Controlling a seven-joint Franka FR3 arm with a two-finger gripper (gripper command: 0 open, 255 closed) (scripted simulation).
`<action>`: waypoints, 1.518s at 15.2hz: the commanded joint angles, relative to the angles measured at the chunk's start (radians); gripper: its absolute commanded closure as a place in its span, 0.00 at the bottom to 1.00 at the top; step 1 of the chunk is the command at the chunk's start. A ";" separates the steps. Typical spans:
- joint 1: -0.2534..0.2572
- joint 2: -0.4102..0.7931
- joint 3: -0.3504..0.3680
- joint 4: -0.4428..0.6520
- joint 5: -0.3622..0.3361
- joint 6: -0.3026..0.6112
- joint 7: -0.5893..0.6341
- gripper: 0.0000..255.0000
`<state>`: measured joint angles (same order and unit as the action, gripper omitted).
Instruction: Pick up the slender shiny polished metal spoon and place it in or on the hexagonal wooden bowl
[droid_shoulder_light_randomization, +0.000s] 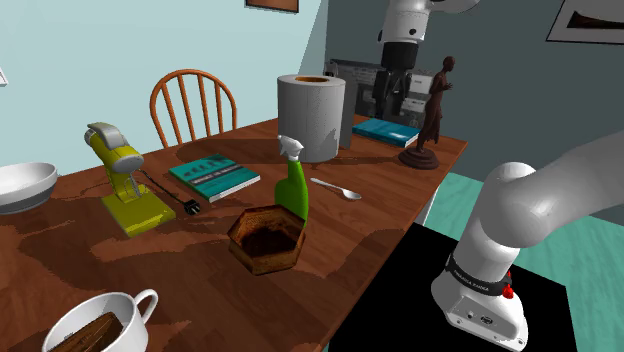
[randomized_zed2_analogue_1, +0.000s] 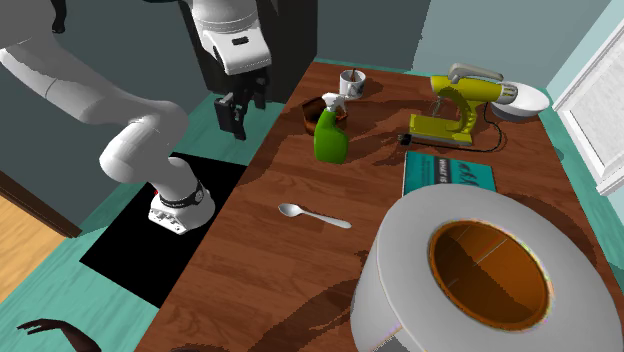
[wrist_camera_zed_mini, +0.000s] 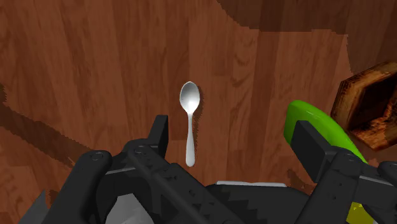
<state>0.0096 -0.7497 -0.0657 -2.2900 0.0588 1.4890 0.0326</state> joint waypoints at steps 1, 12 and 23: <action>0.000 0.000 0.000 0.000 0.000 0.000 0.000 0.00; 0.012 0.295 -0.054 -0.079 0.013 0.322 -0.095 0.00; 0.029 0.664 -0.090 -0.007 0.080 0.562 -0.203 0.00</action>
<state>0.0379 -0.1092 -0.1543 -2.3103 0.1340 2.0438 -0.1639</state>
